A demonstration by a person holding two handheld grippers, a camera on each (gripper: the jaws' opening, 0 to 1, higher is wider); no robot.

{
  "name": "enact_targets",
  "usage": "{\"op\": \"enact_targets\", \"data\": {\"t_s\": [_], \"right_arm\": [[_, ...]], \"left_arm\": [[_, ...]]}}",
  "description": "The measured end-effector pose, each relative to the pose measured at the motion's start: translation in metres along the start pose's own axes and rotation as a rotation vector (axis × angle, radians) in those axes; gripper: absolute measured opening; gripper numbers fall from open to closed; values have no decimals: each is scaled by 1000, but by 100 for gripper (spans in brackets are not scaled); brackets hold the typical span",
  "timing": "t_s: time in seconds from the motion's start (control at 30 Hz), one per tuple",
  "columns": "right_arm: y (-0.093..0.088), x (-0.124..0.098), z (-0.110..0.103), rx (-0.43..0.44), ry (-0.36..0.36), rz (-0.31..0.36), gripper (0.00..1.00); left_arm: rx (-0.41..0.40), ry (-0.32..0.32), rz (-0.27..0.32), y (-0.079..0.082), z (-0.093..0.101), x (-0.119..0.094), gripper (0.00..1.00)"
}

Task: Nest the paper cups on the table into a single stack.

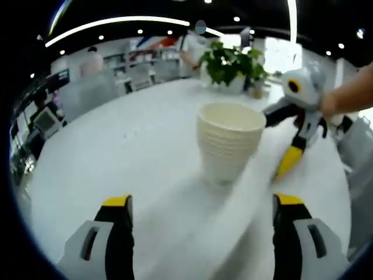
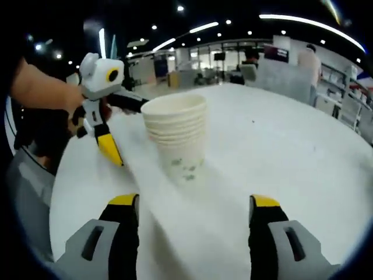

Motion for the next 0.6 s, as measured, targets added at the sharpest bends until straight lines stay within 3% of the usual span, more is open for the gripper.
{"op": "enact_targets", "data": {"t_s": [0.2,0.3,0.6], "right_arm": [[4,-20,-3,27,-63,41,94],[3,-28,-10,34,-59,40,95],[1,-69,-30,40,-104,87,97]], "left_arm": [[-24,35,31,-3,6,-27,99],[-27,24,85,2,15,-42,99],[3,81,129,0,30,-84,99]]}}
Point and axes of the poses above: the point that each gripper's makers call its tool centre point, and the gripper's own axes: x roughly forward along the fingers, z roughly to its right, y roughly out of its top, the point moved 1 cm from there along -x, roughly backward along the fingers, and after that the axes turned 7 degrees about z, right-handed, at the moved point
